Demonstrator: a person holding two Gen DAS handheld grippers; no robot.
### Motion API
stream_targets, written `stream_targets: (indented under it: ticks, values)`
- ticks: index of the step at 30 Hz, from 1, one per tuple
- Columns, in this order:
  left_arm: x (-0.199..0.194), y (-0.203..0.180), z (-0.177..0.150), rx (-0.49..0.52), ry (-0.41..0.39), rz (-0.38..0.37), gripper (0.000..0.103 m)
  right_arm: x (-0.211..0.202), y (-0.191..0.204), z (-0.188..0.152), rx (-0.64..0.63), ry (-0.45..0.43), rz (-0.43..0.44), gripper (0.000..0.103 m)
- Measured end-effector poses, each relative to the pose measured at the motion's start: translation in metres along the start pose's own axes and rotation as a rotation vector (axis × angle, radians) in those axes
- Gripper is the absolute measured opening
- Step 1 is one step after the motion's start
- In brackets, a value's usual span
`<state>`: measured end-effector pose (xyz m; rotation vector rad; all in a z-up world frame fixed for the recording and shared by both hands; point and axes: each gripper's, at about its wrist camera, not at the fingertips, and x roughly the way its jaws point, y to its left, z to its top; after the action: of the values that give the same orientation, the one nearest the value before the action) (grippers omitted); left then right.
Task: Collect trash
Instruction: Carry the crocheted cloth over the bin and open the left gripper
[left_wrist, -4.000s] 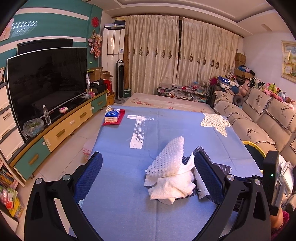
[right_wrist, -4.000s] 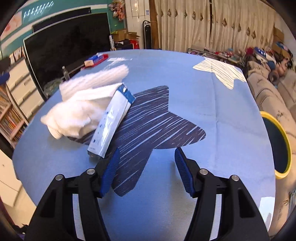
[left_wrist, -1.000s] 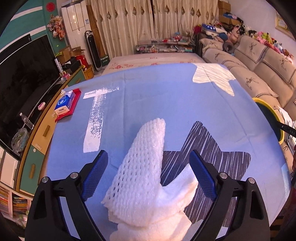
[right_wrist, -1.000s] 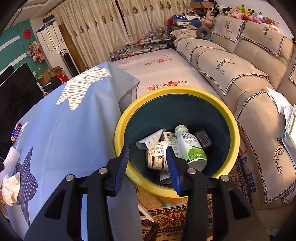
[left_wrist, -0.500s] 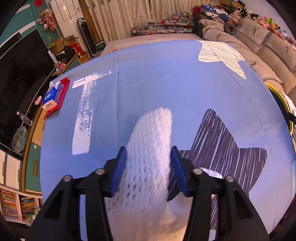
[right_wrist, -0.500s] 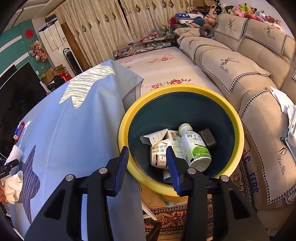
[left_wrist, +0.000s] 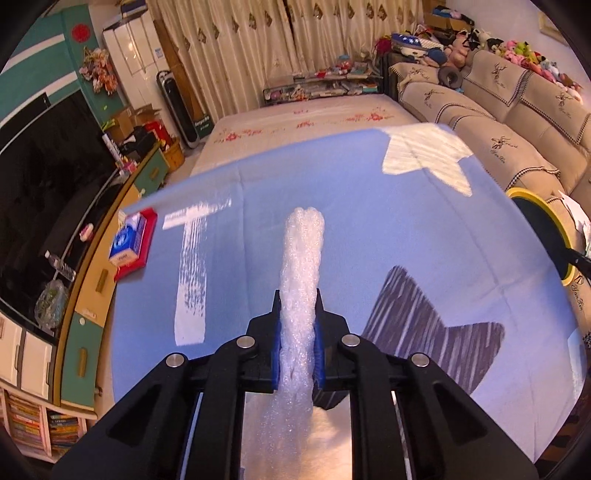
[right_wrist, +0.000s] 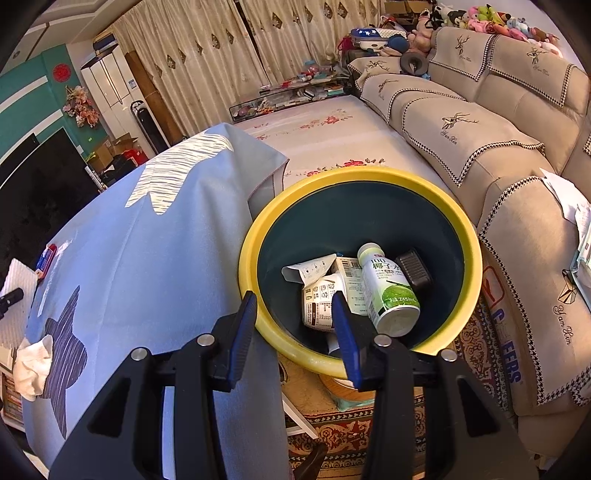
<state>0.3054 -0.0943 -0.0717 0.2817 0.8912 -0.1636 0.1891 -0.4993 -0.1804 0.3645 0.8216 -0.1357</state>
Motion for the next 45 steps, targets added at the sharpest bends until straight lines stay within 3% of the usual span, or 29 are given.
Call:
stream_targets:
  ticks: [8, 12, 25, 30, 37, 43, 45]
  values:
    - [-0.043, -0.062, 0.035, 0.089, -0.124, -0.09, 0.014, -0.019, -0.024, -0.006, 0.032, -0.043, -0.019, 0.04]
    - [-0.052, -0.115, 0.057, 0.172, -0.156, -0.163, 0.014, -0.03, -0.043, -0.01, 0.061, -0.069, -0.035, 0.04]
    - [-0.033, -0.31, 0.114, 0.339, -0.128, -0.438, 0.014, -0.055, -0.119, -0.034, 0.195, -0.091, -0.113, 0.04]
    - [-0.012, -0.37, 0.135, 0.348, -0.117, -0.486, 0.014, -0.056, -0.14, -0.043, 0.242, -0.087, -0.124, 0.04]
    - [0.024, -0.422, 0.151, 0.321, -0.063, -0.54, 0.014, -0.059, -0.158, -0.05, 0.28, -0.088, -0.128, 0.043]
    - [0.047, -0.435, 0.153, 0.279, -0.035, -0.576, 0.016, -0.055, -0.16, -0.052, 0.292, -0.079, -0.119, 0.044]
    - [0.051, -0.434, 0.152, 0.269, -0.035, -0.568, 0.034, -0.054, -0.16, -0.052, 0.294, -0.076, -0.117, 0.046]
